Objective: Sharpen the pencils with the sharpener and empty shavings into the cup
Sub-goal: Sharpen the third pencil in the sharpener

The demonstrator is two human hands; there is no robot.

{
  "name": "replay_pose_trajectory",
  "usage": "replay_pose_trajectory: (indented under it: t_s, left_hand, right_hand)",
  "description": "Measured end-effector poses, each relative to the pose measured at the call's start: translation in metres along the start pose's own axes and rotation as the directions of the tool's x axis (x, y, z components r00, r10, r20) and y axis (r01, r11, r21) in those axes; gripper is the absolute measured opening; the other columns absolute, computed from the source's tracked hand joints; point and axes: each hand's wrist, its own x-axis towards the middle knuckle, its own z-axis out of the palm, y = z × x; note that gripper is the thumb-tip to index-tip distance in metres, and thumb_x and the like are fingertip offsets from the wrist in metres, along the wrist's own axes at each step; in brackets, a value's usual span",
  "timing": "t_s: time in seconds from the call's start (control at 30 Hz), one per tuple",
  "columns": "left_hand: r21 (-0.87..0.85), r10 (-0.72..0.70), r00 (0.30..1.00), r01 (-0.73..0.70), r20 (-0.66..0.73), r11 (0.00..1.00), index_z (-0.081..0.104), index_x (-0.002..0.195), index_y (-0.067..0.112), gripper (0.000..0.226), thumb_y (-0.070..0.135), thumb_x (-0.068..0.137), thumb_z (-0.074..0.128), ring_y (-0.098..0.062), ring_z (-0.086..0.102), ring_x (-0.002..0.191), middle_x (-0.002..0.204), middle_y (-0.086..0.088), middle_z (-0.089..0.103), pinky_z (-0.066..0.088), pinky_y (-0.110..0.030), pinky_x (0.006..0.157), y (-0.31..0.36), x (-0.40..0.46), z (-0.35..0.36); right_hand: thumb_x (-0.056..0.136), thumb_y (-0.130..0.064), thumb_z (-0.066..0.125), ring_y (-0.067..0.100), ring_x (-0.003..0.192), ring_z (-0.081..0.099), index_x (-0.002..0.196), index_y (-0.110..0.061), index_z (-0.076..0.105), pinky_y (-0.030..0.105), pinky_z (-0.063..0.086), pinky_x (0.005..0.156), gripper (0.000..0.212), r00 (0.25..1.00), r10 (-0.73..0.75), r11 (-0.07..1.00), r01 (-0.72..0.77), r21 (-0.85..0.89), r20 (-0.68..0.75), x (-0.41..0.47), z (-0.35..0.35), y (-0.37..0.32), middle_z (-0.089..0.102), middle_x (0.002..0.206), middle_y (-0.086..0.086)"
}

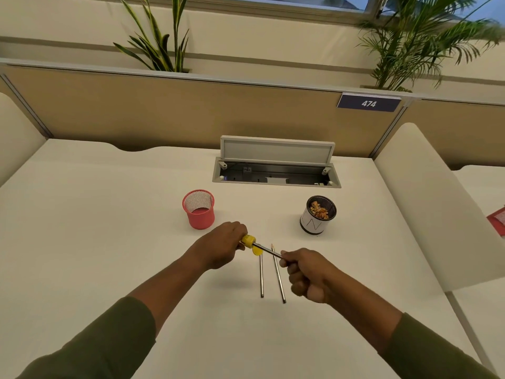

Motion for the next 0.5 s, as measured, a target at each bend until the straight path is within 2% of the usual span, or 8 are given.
replay_pose_trajectory:
  t_s: [0.07, 0.13, 0.2, 0.23, 0.3, 0.33, 0.43, 0.5]
  left_hand:
    - [-0.008, -0.005, 1.000, 0.005, 0.022, 1.000, 0.047, 0.090, 0.021, 0.014, 0.008, 0.091, 0.051, -0.016, 0.050, 0.082, 0.092, 0.002, 0.054, 0.048, -0.035, 0.072, -0.001, 0.000, 0.000]
    - [-0.013, -0.015, 0.999, 0.016, 0.040, 1.000, 0.048, 0.090, 0.020, 0.012, 0.008, 0.091, 0.051, -0.017, 0.050, 0.081, 0.089, 0.004, 0.053, 0.047, -0.035, 0.072, -0.003, 0.000, 0.000]
    - [-0.028, -0.038, 0.998, 0.040, 0.052, 0.999, 0.049, 0.090, 0.019, 0.009, 0.011, 0.092, 0.052, -0.018, 0.051, 0.080, 0.087, 0.005, 0.052, 0.046, -0.035, 0.071, -0.005, 0.000, -0.001]
    - [-0.040, -0.051, 0.997, 0.054, 0.054, 0.998, 0.049, 0.090, 0.020, 0.009, 0.013, 0.093, 0.053, -0.018, 0.051, 0.079, 0.086, 0.005, 0.053, 0.046, -0.035, 0.070, -0.006, 0.000, -0.001]
    - [-0.066, -0.076, 0.995, 0.080, 0.060, 0.995, 0.049, 0.090, 0.021, 0.008, 0.015, 0.093, 0.054, -0.019, 0.054, 0.079, 0.087, 0.004, 0.057, 0.048, -0.038, 0.070, -0.007, -0.001, -0.001]
    - [-0.076, -0.086, 0.994, 0.091, 0.067, 0.993, 0.049, 0.090, 0.021, 0.008, 0.015, 0.092, 0.054, -0.019, 0.056, 0.080, 0.089, 0.002, 0.059, 0.048, -0.039, 0.070, -0.007, -0.001, -0.001]
    - [-0.079, -0.077, 0.995, 0.082, 0.066, 0.993, 0.049, 0.091, 0.019, 0.006, 0.015, 0.093, 0.052, -0.020, 0.056, 0.081, 0.090, 0.001, 0.060, 0.047, -0.038, 0.070, -0.006, -0.002, 0.002]
    - [-0.059, -0.053, 0.998, 0.055, 0.043, 0.997, 0.049, 0.091, 0.018, 0.006, 0.013, 0.093, 0.051, -0.019, 0.053, 0.080, 0.088, 0.003, 0.056, 0.045, -0.035, 0.070, -0.004, -0.002, 0.003]
  right_hand:
    - [0.100, -0.025, 0.047, 0.010, 0.040, 0.019, 0.077, -0.005, 0.058, 0.020, 0.020, 0.039, 0.033, 0.998, -0.069, 0.989, 0.068, -0.129, -0.001, -0.004, 0.001, -0.001, 0.025, 0.053, -0.003]
    - [0.098, -0.029, 0.048, 0.012, 0.041, 0.031, 0.082, -0.007, 0.064, 0.024, 0.027, 0.043, 0.032, 0.947, -0.321, 0.827, 0.279, -0.487, -0.002, -0.008, 0.003, 0.003, 0.039, 0.054, -0.003]
    - [0.095, -0.030, 0.048, 0.012, 0.055, 0.049, 0.089, -0.015, 0.061, 0.027, 0.038, 0.051, 0.020, 0.782, -0.610, 0.394, 0.439, -0.807, 0.128, -0.005, -0.003, 0.010, 0.055, 0.067, -0.004]
    - [0.095, -0.030, 0.047, 0.014, 0.063, 0.052, 0.092, -0.018, 0.057, 0.028, 0.042, 0.055, 0.016, 0.672, -0.701, 0.155, 0.469, -0.870, 0.237, -0.002, -0.007, 0.013, 0.057, 0.074, -0.003]
    - [0.097, -0.028, 0.045, 0.020, 0.063, 0.050, 0.093, -0.016, 0.055, 0.034, 0.042, 0.055, 0.016, 0.483, -0.743, -0.273, 0.414, -0.869, 0.463, 0.005, -0.019, 0.014, 0.054, 0.077, 0.000]
    - [0.097, -0.028, 0.044, 0.022, 0.057, 0.046, 0.091, -0.014, 0.057, 0.034, 0.039, 0.050, 0.020, 0.426, -0.719, -0.413, 0.374, -0.830, 0.550, 0.008, -0.024, 0.013, 0.052, 0.073, 0.002]
    - [0.096, -0.025, 0.047, 0.021, 0.047, 0.039, 0.088, -0.011, 0.058, 0.031, 0.024, 0.045, 0.020, 0.326, -0.660, -0.603, 0.307, -0.736, 0.677, 0.015, -0.033, 0.008, 0.048, 0.062, 0.003]
    - [0.096, -0.026, 0.046, 0.022, 0.044, 0.039, 0.084, -0.012, 0.058, 0.030, 0.023, 0.042, 0.023, 0.291, -0.678, -0.582, 0.348, -0.735, 0.675, 0.019, -0.034, 0.010, 0.048, 0.059, 0.002]
